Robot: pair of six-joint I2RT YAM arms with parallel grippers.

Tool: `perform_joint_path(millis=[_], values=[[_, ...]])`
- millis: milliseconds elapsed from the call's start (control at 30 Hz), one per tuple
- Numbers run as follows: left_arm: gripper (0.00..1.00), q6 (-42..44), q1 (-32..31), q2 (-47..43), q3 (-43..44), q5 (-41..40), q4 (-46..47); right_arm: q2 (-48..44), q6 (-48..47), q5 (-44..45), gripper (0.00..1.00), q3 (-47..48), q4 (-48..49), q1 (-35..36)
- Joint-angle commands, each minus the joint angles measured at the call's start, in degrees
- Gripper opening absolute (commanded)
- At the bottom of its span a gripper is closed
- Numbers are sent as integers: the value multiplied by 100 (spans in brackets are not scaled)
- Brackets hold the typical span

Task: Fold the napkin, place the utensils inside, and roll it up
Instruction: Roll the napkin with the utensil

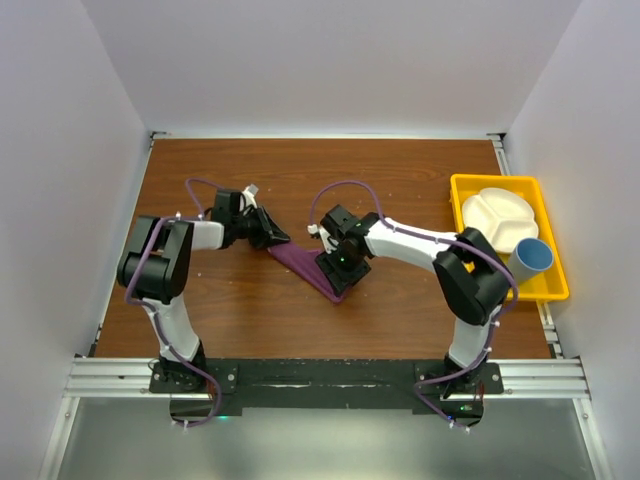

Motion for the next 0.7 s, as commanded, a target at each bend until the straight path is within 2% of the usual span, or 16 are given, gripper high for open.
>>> perform_joint_path(millis=[0,100,167,267,400,500,667], values=[[22,885,9,-534,381,-680,-1408,-878,-43,1222,61,108,-176,136],[29,1115,18,-868,688,-821,-1964,-1124,-157,1204,68,276,-28,189],[34,1194,18,-1192,829,-996,-2150,-1099,-437,1030,75,284,403,233],[38,1255,18,-1666,970,-1399,-2536,-722,-667,1108,77,688,527,417],[40,1133,53,-2327,874,-1805,-2853,-194,-1177,1537,76,1285,571,874],[41,861,175,-2863,497,-1911,-2836,324,-1309,1977,73,1813,317,1094],[42,649,378,-3540,-207,-1911,-2766,624,-1590,2733,71,1946,237,1507]])
